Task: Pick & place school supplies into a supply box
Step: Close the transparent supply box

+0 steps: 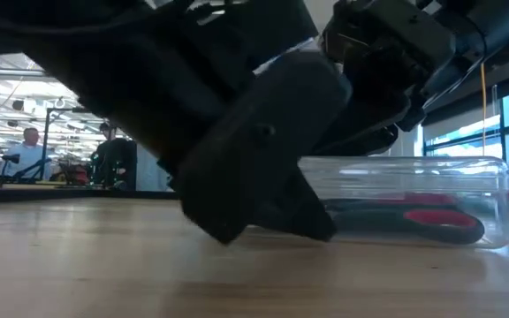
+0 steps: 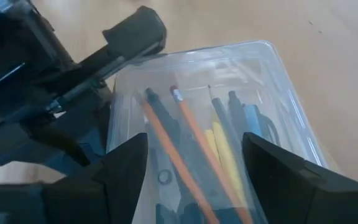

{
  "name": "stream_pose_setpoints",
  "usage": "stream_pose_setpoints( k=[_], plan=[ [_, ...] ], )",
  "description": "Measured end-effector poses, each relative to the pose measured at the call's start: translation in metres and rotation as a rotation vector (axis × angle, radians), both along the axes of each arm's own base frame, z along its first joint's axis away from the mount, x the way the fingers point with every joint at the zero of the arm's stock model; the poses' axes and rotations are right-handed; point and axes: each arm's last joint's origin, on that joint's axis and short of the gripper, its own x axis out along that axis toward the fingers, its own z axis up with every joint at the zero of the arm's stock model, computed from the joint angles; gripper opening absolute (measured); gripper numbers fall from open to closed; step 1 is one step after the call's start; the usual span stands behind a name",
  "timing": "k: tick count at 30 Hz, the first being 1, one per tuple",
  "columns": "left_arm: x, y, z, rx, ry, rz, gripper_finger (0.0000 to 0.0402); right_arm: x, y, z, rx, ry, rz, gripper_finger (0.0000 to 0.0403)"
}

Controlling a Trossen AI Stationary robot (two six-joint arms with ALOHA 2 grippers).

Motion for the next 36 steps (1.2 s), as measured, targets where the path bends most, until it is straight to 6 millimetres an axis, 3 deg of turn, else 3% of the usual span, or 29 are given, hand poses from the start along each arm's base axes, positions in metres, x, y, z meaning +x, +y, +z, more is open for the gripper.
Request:
stream_pose_setpoints(
  k=[3,13,24,28,32,36],
  plan=[
    [-0.003,-0.004,0.002,0.025,0.013,-0.035,0.0002,0.001,0.001,0.000,-0.007,-0.022,0.005,0.0265],
    [-0.011,-0.011,0.024,-0.138,0.113,-0.201,0.0002,0.004,0.003,0.002,0.008,-0.040,0.090,0.0265],
    [-0.034,-0.010,0.075,-0.227,0.298,-0.497,0.0002,0.005,0.005,0.003,-0.004,-0.035,0.189,0.0265],
    [-0.043,-0.004,0.097,-0.220,0.309,-0.483,0.0001,0.005,0.006,0.003,0.004,-0.030,0.239,0.0265],
    [-0.049,0.005,0.116,-0.168,0.241,-0.357,0.0003,0.005,0.008,0.003,0.003,-0.028,0.264,0.0265],
    [-0.047,0.013,0.122,-0.100,0.187,-0.266,0.0001,0.004,0.009,0.003,-0.009,-0.023,0.319,0.0265]
  ],
)
